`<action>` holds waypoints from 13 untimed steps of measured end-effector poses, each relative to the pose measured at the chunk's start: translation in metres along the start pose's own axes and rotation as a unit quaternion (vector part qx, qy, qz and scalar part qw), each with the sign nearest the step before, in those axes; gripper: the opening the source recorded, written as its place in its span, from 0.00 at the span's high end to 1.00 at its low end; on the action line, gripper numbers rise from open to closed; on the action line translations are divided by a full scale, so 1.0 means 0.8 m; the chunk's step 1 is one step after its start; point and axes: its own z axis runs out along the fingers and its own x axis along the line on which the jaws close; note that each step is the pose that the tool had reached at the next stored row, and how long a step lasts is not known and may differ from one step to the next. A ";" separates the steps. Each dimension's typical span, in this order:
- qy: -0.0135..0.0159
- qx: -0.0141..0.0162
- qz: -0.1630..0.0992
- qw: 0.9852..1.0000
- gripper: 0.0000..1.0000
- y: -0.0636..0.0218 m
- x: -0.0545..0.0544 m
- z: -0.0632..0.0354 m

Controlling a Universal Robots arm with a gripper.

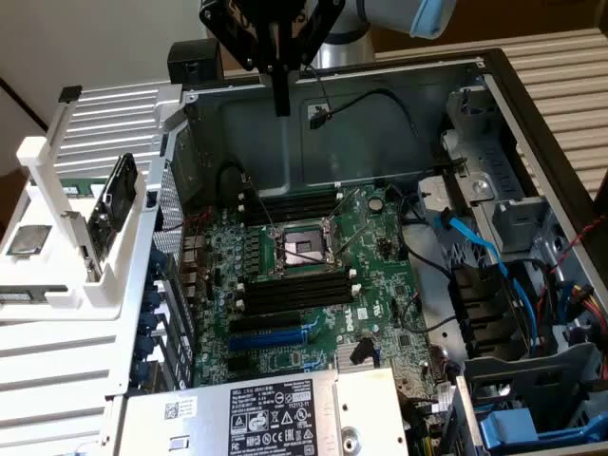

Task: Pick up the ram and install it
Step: 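Reach for the ram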

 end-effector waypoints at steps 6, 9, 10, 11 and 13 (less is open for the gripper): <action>0.000 0.000 0.000 1.000 0.90 0.000 0.000 0.000; 0.000 0.000 0.000 1.000 0.90 0.000 0.000 0.000; 0.000 0.000 0.000 1.000 0.90 0.000 0.000 0.000; 0.000 0.000 0.000 1.000 0.90 0.000 0.000 0.000; 0.000 0.000 0.000 1.000 0.90 0.000 0.000 0.000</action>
